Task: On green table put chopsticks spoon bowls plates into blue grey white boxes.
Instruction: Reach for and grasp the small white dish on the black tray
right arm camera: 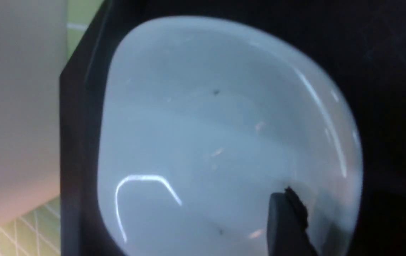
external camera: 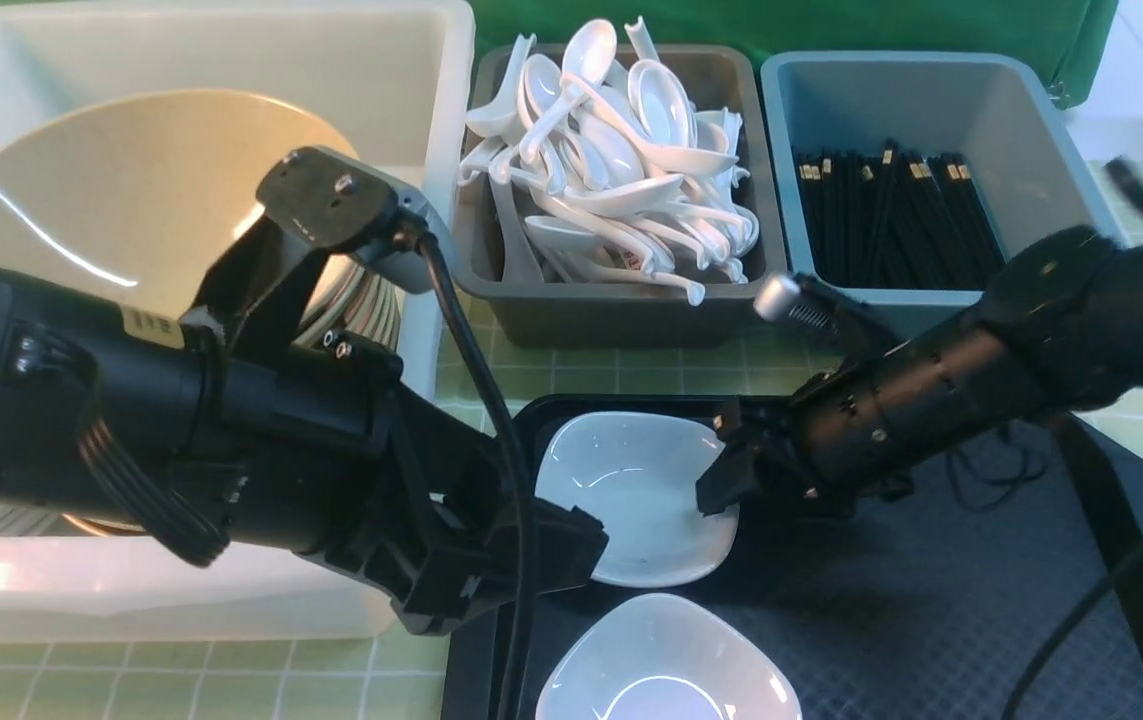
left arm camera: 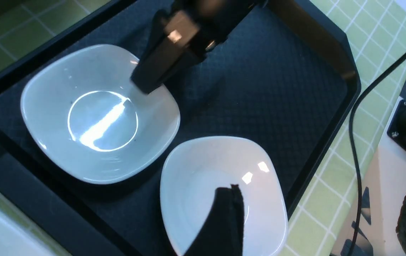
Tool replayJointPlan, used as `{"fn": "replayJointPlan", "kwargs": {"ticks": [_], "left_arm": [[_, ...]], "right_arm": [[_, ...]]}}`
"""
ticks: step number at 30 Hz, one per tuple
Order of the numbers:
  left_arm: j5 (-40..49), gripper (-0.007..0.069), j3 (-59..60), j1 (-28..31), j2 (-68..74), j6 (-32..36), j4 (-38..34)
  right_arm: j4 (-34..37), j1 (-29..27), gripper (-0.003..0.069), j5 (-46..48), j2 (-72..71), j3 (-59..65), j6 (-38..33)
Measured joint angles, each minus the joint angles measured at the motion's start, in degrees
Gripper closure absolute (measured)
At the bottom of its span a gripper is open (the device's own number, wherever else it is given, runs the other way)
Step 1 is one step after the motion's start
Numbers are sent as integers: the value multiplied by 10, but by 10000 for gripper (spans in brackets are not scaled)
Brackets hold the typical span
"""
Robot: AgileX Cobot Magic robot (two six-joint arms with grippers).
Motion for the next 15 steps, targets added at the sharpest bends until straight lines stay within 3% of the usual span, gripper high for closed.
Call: {"fn": "replayJointPlan", "kwargs": {"ticks": [3, 8, 15], "left_arm": [[0, 64, 0, 0, 0, 0, -1], [-1, 64, 0, 0, 0, 0, -9], [0, 64, 0, 0, 0, -1, -11]], "right_arm": [[35, -1, 379, 0, 10, -1, -37], [50, -17, 582, 6, 10, -1, -96], [22, -101, 608, 91, -61, 20, -134]]}}
